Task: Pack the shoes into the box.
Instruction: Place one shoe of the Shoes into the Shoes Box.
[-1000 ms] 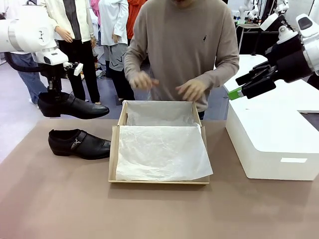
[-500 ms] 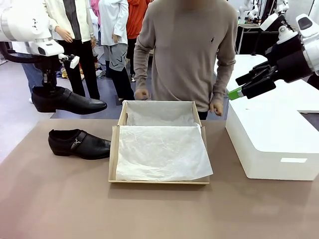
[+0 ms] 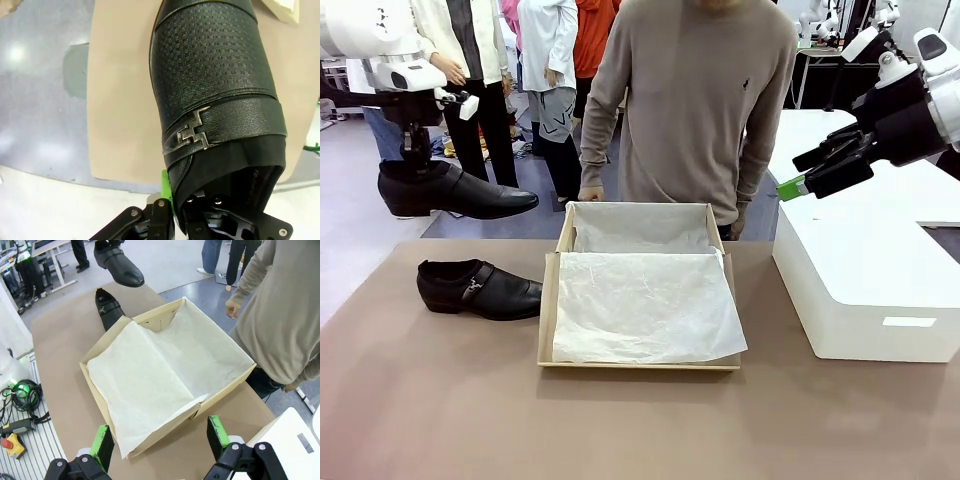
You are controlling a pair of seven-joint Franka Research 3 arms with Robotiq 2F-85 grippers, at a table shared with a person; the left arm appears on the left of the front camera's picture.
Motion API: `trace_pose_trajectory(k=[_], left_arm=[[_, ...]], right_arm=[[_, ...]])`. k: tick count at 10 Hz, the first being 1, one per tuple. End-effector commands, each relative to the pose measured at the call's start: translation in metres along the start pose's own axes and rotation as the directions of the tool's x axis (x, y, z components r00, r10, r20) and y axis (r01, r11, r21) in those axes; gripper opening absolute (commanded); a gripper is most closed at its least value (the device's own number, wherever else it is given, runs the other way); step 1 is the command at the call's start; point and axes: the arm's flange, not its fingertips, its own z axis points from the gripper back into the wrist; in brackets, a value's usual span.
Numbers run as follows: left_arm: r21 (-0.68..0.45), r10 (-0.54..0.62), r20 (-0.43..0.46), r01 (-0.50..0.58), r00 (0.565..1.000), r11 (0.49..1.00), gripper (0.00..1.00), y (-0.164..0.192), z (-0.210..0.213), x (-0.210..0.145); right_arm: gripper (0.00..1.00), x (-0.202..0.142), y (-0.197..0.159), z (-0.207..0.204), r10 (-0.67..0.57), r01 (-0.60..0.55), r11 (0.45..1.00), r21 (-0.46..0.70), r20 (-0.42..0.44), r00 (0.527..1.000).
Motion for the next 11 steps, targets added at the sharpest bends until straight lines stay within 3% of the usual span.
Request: trace_pose_trajectory(k=[1,9,11], left_arm=[[-0.016,0.013,0.025,-0.013,1.000,1.000,0.00,-0.005,0.005,0.009],[-0.009,-0.011,0.010,0.011,1.000,1.000,0.00,-0.004,0.000,0.012],[-0.018,-0.011,0.005,0.011,1.000,1.000,0.00,-0.009,0.000,0.030]], right_arm=[[1.00,0.000,-0.002,0.000,0.010,-0.010,1.000,0.010,0.012,1.000],[1.00,0.000,-0.002,0.000,0.010,-0.010,1.000,0.010,0.012,1.000],[1.00,0.000,-0.002,0.000,0.010,-0.010,1.000,0.010,0.012,1.000]])
